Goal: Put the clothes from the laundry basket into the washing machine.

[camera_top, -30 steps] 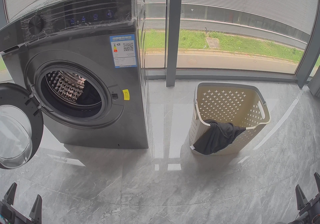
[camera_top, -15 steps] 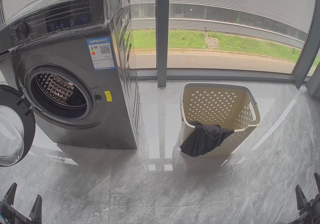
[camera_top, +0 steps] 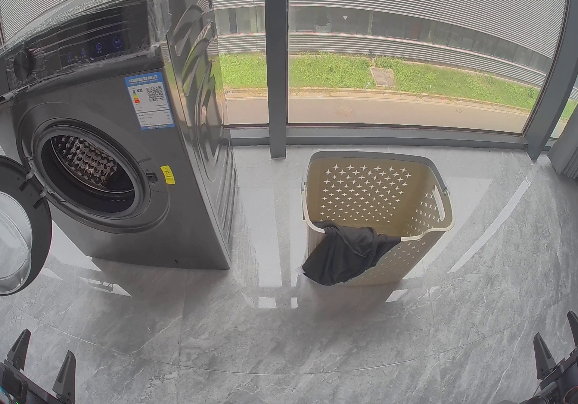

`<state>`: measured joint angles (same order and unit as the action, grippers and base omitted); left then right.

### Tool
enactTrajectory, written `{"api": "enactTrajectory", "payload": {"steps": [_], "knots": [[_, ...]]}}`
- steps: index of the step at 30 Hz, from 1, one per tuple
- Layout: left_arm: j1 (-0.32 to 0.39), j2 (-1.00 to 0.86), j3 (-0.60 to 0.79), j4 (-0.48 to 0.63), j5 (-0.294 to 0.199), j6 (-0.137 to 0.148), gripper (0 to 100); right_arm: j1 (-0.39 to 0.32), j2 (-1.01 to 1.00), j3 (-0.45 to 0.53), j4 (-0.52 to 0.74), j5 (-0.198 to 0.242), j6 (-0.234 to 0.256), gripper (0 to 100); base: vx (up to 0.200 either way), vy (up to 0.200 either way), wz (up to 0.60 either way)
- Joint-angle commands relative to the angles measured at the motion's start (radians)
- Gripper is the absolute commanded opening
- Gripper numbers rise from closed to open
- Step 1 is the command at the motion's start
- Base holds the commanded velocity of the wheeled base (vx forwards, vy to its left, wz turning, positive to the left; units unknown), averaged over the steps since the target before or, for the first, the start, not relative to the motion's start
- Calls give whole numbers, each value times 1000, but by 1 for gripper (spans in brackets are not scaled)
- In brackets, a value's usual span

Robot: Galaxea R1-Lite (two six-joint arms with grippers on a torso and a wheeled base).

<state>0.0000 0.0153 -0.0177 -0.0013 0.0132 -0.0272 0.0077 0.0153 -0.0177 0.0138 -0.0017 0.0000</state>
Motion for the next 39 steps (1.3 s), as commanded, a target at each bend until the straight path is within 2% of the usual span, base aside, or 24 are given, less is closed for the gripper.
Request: {"api": "enactTrajectory", "payload": {"steps": [1,7,13,19,28,37,39], "knots": [[0,-14,18,0,1,0,100,2,-5,12,0,0,0,100,0,0,0],[0,-15,18,0,1,3,100,0,-5,12,0,0,0,100,0,0,0],[0,-14,18,0,1,0,100,0,-6,12,0,0,0,100,0,-200,0],[0,-15,18,-2,1,-8,100,0,-5,12,0,0,0,100,0,0,0],[0,-14,16,-2,1,-14,100,0,-6,12,0,0,0,100,200,0,0],[0,-15,18,-2,-1,-13,100,0,-5,12,0,0,0,100,0,0,0],[0,-14,18,-2,-1,-11,100,0,-5,12,0,0,0,100,200,0,0]]}}
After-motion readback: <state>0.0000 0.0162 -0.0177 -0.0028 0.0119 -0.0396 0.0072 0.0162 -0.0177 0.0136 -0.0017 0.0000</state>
